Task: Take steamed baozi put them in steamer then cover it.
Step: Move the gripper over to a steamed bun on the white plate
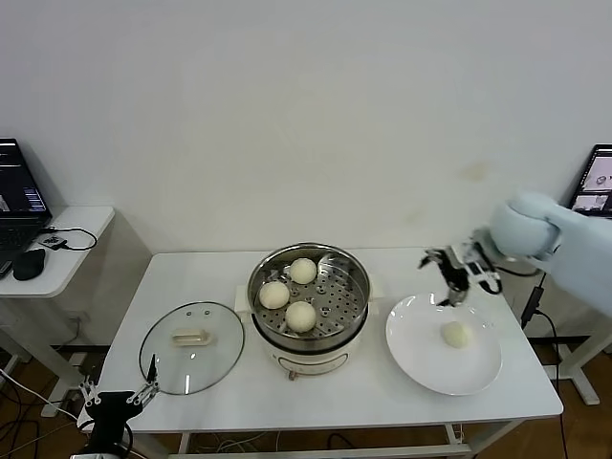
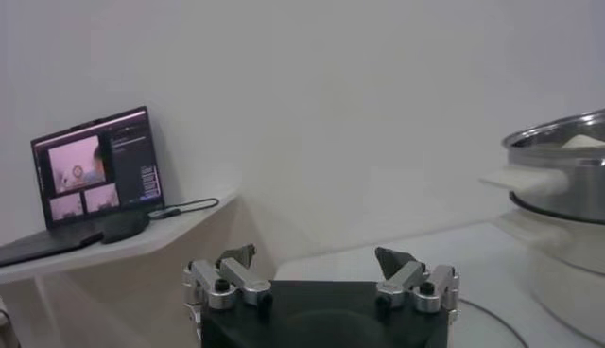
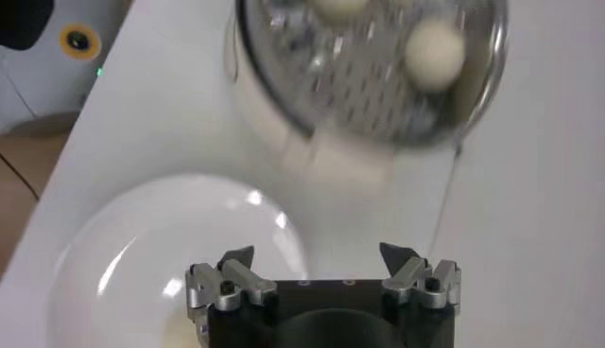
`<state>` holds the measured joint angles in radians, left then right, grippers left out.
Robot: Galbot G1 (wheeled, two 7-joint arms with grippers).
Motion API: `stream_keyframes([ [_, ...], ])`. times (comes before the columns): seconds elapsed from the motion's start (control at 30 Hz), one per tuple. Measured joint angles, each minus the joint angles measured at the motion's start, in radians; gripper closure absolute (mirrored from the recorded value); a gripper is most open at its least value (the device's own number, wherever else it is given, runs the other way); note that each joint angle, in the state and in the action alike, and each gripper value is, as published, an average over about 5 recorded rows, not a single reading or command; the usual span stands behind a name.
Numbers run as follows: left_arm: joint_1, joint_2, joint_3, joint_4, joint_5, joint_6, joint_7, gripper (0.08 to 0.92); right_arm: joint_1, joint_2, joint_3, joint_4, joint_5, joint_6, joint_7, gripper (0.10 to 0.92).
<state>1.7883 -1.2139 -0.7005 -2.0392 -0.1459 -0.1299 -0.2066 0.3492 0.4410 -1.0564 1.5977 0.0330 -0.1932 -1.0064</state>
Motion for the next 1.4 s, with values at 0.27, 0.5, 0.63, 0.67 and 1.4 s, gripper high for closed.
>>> stream_keyframes([
  [0.27, 0.011, -0.008, 0.0, -0.006, 0.011, 0.007, 0.0, 0.177, -0.241, -0.045, 0.174, -0.048, -0.087, -0.013, 0.026, 0.203],
  [0.5, 0.026, -0.013, -0.014, -0.009, 0.012, 0.007, 0.0, 0.177, -0.402, -0.02, 0.304, -0.13, -0.154, -0.007, 0.048, 0.202],
  [0.63, 0.032, -0.014, -0.024, -0.009, 0.01, 0.007, 0.0, 0.177, -0.458, 0.01, 0.35, -0.181, -0.184, 0.001, 0.059, 0.203],
  [0.67, 0.033, -0.014, -0.027, -0.009, 0.009, 0.007, 0.0, 0.177, -0.469, 0.018, 0.358, -0.195, -0.191, 0.004, 0.061, 0.203],
  [1.4, 0.034, -0.015, -0.05, 0.0, 0.0, 0.006, 0.0, 0.177, -0.547, 0.214, 0.418, -0.404, -0.263, 0.019, 0.068, 0.238],
])
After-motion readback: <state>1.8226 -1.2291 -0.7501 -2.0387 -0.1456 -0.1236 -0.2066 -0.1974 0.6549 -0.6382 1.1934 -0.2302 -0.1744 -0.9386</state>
